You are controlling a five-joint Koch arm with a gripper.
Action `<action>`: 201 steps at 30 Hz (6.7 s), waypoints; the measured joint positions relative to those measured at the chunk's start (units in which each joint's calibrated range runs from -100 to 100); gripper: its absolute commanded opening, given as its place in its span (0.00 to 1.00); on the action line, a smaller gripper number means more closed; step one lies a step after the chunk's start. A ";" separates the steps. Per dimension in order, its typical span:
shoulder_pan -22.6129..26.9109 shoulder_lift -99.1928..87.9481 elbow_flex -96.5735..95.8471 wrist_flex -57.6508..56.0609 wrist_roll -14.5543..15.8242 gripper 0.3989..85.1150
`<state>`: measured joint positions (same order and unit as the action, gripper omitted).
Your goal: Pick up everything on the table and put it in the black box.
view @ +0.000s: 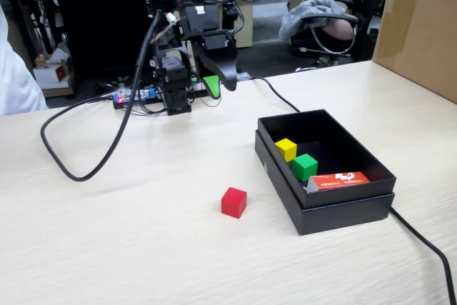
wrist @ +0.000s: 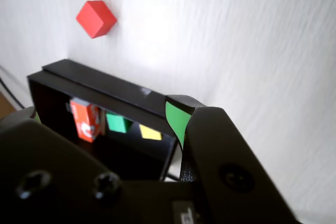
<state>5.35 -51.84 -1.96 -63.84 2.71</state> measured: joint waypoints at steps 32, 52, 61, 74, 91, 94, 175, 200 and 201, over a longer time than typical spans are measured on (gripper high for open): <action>-3.42 58.38 34.05 0.08 13.24 0.58; -3.57 82.59 46.74 -0.31 14.41 0.58; -3.57 86.08 50.02 -1.55 14.46 0.57; -3.71 87.38 51.57 -3.79 14.31 0.38; -4.10 86.08 51.48 -4.49 11.77 0.02; -4.30 78.45 48.56 -4.88 10.60 0.02; 12.21 83.88 54.22 -5.27 3.57 0.55; -3.13 -22.27 -17.53 9.83 2.34 0.60; -3.61 -24.34 -20.99 10.99 2.44 0.60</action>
<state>1.73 -76.18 -22.96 -52.85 5.15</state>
